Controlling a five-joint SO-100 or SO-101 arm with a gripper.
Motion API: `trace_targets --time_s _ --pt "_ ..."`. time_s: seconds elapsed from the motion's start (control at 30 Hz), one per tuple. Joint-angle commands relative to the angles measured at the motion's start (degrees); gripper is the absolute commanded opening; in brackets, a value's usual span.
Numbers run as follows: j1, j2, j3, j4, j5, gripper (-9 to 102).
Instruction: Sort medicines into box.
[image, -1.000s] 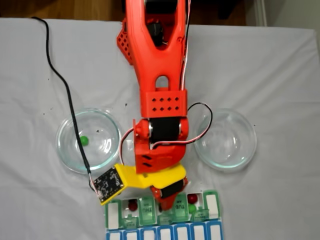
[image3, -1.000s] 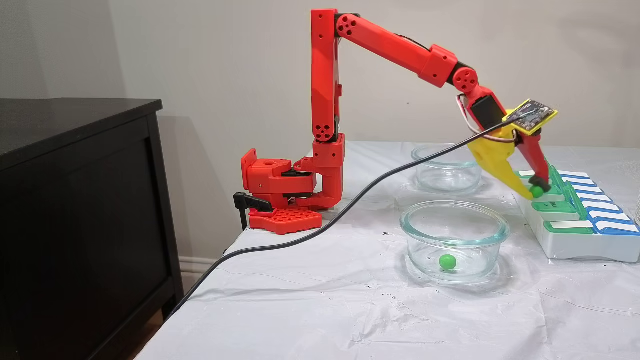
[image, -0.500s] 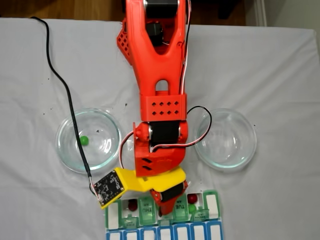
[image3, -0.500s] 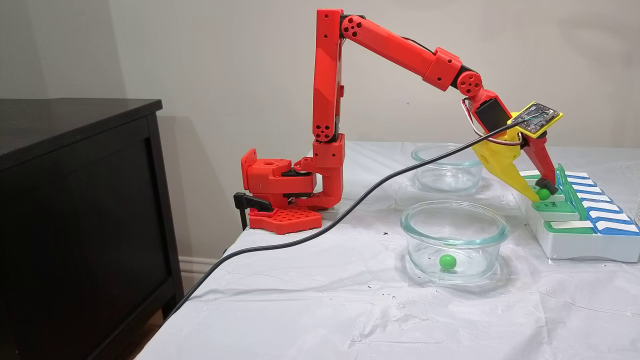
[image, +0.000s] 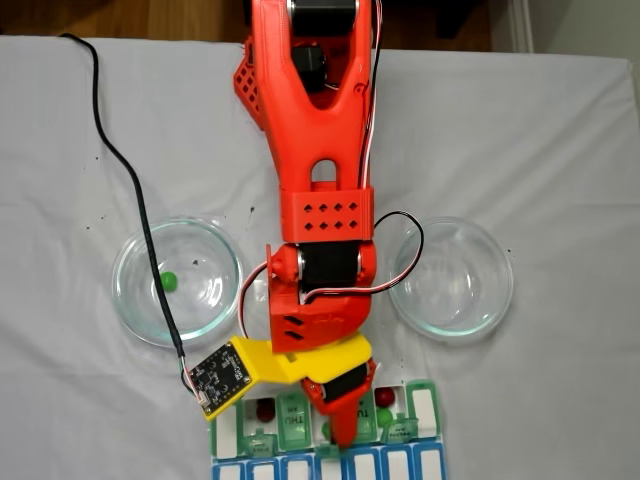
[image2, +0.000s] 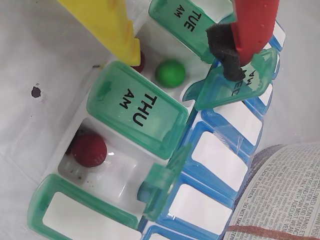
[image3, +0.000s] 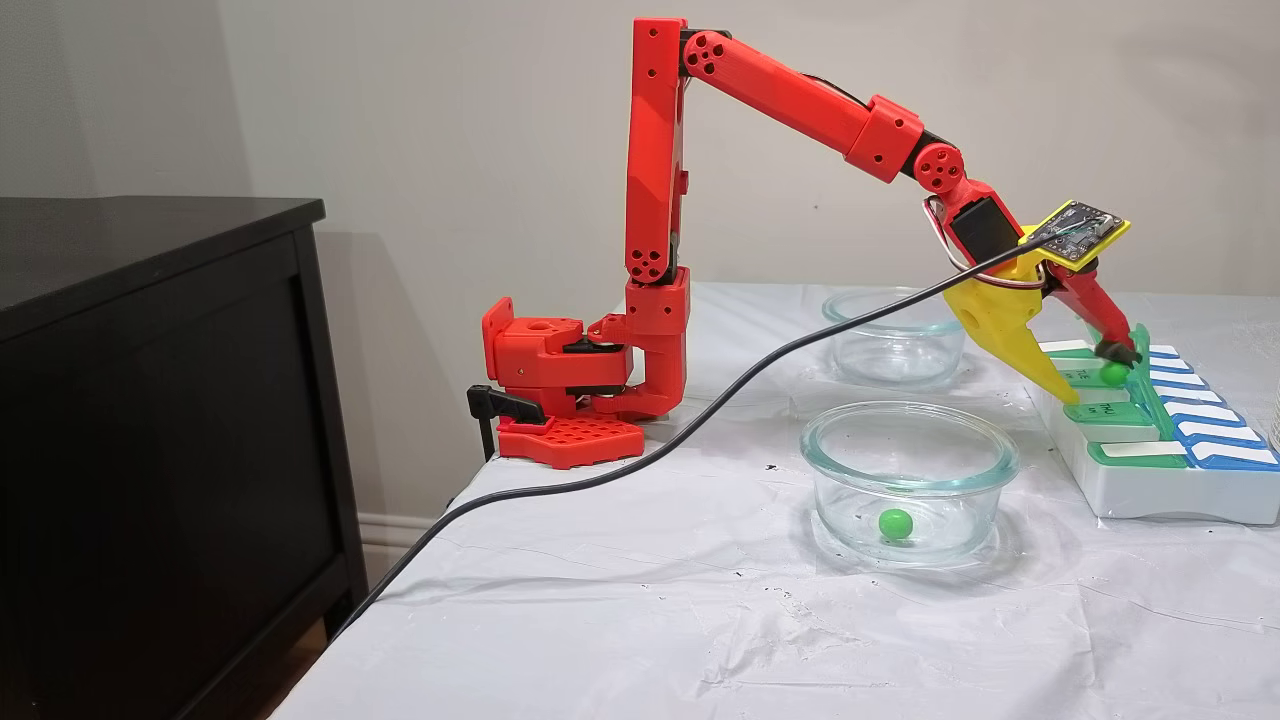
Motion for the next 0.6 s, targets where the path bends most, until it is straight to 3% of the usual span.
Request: trace_targets --time_s 0.0,0.27,0.47,0.57 --pt "-0.9 5.5 -1.3 0.3 -0.4 28" --pt "-0.6 7.4 -1.2 1.7 -1.1 22" --pt "0.4 13.1 -3.3 10.3 -3.4 0" --pt "1.5 15.2 -6.0 16.7 -4.5 0"
